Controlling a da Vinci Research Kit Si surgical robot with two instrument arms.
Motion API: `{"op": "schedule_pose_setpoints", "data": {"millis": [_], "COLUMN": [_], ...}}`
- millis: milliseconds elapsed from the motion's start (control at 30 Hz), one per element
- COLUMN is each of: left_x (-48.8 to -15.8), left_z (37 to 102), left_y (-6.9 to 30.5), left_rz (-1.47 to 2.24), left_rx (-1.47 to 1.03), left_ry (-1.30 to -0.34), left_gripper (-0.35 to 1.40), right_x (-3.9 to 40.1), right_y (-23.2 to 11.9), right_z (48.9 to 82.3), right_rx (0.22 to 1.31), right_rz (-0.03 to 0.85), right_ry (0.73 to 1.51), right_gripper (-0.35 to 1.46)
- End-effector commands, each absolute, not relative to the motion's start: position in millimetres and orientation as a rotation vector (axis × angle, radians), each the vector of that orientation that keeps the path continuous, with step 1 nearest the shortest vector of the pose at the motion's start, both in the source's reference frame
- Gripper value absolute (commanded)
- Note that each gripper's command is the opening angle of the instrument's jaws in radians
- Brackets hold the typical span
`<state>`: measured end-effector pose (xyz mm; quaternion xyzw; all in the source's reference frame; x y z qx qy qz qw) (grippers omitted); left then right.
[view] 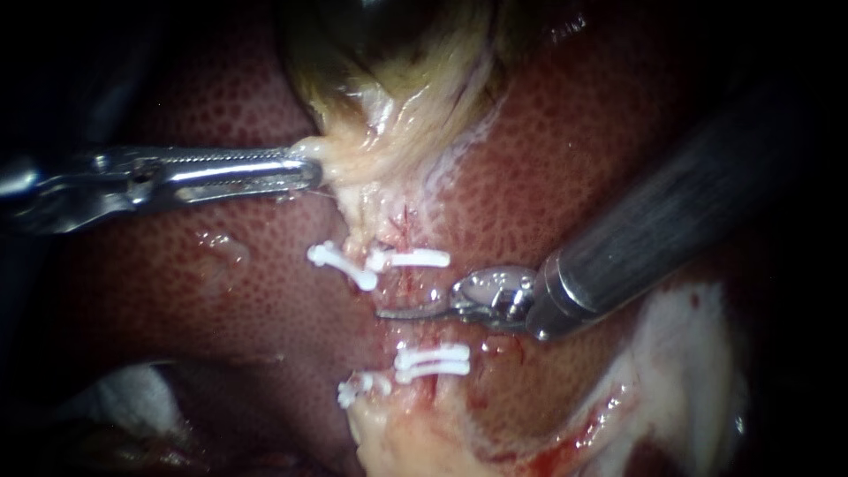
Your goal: Go back from the cut right tube
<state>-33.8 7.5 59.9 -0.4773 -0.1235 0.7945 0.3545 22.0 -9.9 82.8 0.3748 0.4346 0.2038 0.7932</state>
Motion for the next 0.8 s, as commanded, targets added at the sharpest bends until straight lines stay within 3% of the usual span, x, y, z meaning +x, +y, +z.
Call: {"op": "schedule_pose_setpoints", "data": {"millis": [33,200,367,467,800], "left_x": [-33.8,-33.8,-33.8,-33.8,-33.6], "left_z": [59.9,59.9,59.9,60.0,60.1], "left_y": [7.5,7.5,7.5,7.5,7.5], "left_rz": [2.054,2.054,2.054,2.054,2.054], "left_rx": [-1.233,-1.233,-1.234,-1.234,-1.234], "left_ry": [-0.319,-0.319,-0.319,-0.319,-0.320], "left_gripper": [-0.35,-0.35,-0.35,-0.35,-0.35], "right_x": [22.0,22.0,21.9,21.7,20.9], "right_y": [-9.9,-9.9,-10.0,-10.1,-10.5], "right_z": [82.8,82.8,82.7,82.7,82.3], "right_rx": [0.804,0.804,0.805,0.808,0.828], "right_rz": [0.440,0.441,0.443,0.439,0.406], "right_ry": [0.938,0.947,0.968,0.981,0.996], "right_gripper": [-0.35,-0.35,0.57,0.94,1.08]}}
